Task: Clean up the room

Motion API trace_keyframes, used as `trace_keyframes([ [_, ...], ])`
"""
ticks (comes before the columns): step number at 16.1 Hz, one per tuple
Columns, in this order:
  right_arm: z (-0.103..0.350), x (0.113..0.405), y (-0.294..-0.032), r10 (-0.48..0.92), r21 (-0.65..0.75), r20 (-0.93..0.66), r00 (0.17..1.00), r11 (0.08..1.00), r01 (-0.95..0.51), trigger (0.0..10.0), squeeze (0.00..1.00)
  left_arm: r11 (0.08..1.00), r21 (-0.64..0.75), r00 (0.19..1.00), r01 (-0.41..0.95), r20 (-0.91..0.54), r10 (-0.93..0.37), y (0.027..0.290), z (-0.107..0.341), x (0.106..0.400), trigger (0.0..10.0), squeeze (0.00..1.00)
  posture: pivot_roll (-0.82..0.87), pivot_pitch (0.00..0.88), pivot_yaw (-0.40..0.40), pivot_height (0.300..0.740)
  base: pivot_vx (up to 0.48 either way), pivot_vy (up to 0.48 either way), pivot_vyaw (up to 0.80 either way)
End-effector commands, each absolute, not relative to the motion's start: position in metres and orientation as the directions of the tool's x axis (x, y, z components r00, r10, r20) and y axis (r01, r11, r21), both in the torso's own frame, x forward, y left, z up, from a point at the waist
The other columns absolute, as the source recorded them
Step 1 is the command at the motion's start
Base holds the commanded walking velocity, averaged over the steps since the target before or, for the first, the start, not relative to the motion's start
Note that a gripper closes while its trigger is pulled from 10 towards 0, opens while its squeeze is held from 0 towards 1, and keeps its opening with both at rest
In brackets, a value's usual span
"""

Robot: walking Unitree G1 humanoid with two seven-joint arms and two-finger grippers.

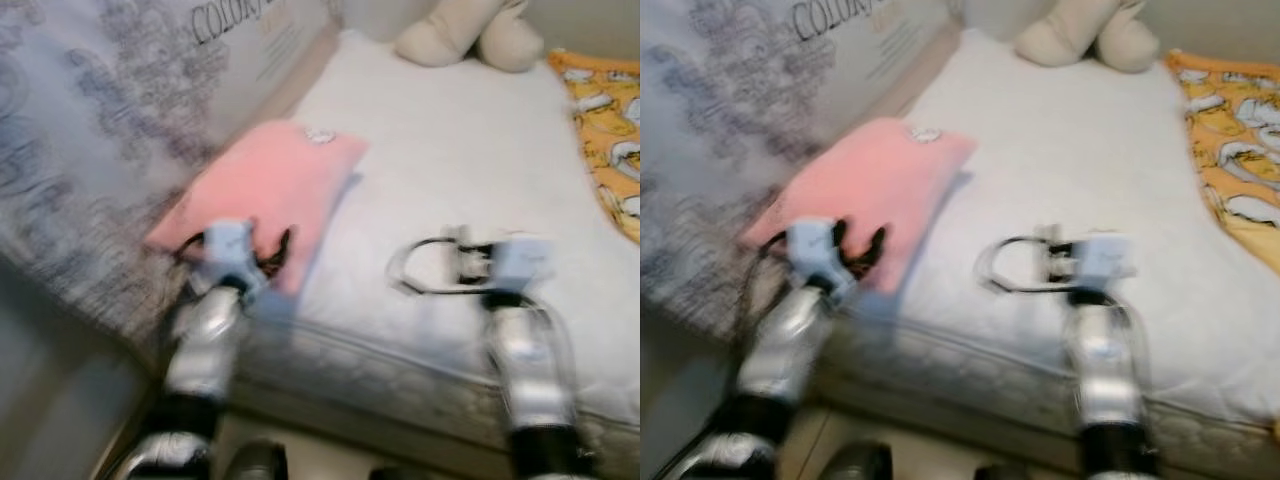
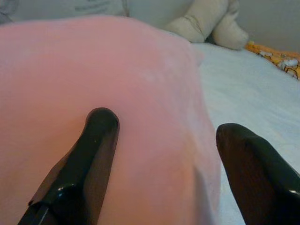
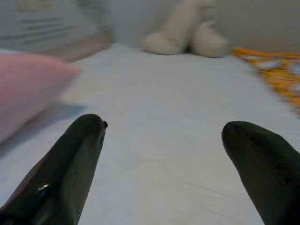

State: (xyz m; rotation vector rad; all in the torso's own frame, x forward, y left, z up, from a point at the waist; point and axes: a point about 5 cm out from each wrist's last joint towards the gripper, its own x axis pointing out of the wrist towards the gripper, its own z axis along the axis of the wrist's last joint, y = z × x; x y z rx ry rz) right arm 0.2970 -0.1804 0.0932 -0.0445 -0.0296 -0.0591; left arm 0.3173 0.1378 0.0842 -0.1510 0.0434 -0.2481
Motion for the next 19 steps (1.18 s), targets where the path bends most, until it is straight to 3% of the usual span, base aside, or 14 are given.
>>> trace_keyframes([
  [1, 0.0910, 0.2957, -0.1905, -0.073, -0.079, 0.020, 0.997, 0.994, 0.075, 10.0, 0.00, 0.936, -0.151, 0.948, 0.319, 0.038, -0.317, 0.1204, 0.0970, 0.3187, 10.0, 0.00, 0.01, 0.000, 0.009, 0.683, 0.379, -0.289, 0.00],
  [8, 0.0903, 0.2983, -0.1893, -0.062, -0.086, 0.021, 0.998, 0.994, 0.064, 10.0, 0.00, 0.934, -0.156, 0.947, 0.321, 0.038, -0.319, 0.1228, 0.0975, 0.3175, 10.0, 0.00, 0.02, 0.000, 0.003, 0.683, 0.379, -0.290, -0.77],
  [19, 0.0933, 0.3006, -0.1900, -0.059, -0.121, 0.032, 0.998, 0.991, 0.062, 10.0, 0.00, 0.942, -0.173, 0.958, 0.287, 0.029, -0.286, 0.1226, 0.0978, 0.3191, 10.0, 0.00, -0.01, 0.000, 0.015, 0.683, 0.379, -0.290, 0.00],
])
